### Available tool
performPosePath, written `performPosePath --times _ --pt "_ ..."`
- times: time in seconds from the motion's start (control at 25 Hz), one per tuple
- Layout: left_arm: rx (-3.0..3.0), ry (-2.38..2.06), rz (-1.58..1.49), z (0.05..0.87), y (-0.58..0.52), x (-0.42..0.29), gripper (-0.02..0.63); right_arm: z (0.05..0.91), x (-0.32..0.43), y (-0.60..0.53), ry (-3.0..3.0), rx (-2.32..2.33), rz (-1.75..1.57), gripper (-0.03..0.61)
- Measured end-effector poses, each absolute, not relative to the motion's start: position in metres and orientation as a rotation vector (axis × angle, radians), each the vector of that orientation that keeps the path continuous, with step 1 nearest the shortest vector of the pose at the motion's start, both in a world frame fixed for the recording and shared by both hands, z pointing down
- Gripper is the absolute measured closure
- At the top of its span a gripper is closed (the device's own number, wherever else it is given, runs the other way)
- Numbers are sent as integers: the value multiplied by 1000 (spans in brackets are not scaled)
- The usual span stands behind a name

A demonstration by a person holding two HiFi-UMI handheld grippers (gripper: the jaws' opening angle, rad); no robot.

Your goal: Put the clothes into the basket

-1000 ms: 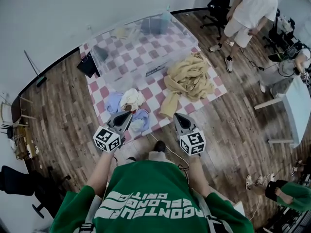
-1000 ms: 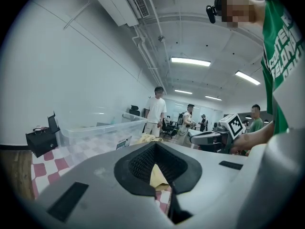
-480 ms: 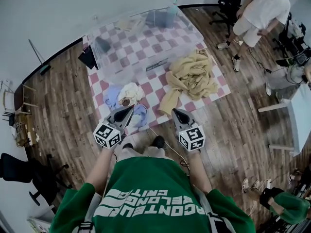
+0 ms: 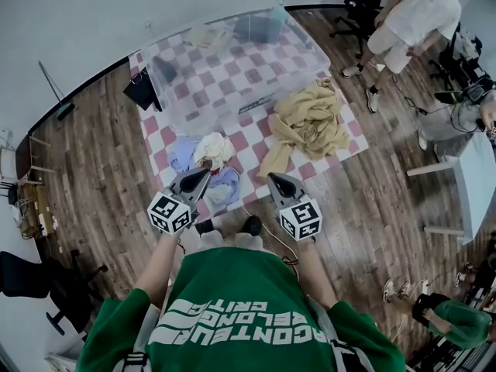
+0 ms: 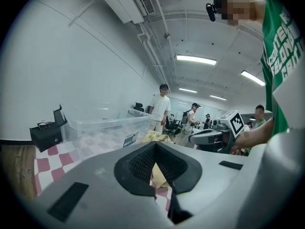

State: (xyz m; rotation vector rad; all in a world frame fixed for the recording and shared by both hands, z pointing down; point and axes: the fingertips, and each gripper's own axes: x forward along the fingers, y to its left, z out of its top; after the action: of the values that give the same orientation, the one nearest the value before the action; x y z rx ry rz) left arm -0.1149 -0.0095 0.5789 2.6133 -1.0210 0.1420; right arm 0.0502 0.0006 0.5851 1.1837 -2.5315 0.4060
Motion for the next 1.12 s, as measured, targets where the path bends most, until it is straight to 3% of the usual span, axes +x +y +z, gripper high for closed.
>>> performPosePath --times 0.92,1.12 --pt "2548 -1043 219 654 -36 -220 611 654 -74 -10 -2503 968 490 565" --pt "2524 -1006 257 681 -47 -225 609 685 -95 -16 -2468 877 507 430"
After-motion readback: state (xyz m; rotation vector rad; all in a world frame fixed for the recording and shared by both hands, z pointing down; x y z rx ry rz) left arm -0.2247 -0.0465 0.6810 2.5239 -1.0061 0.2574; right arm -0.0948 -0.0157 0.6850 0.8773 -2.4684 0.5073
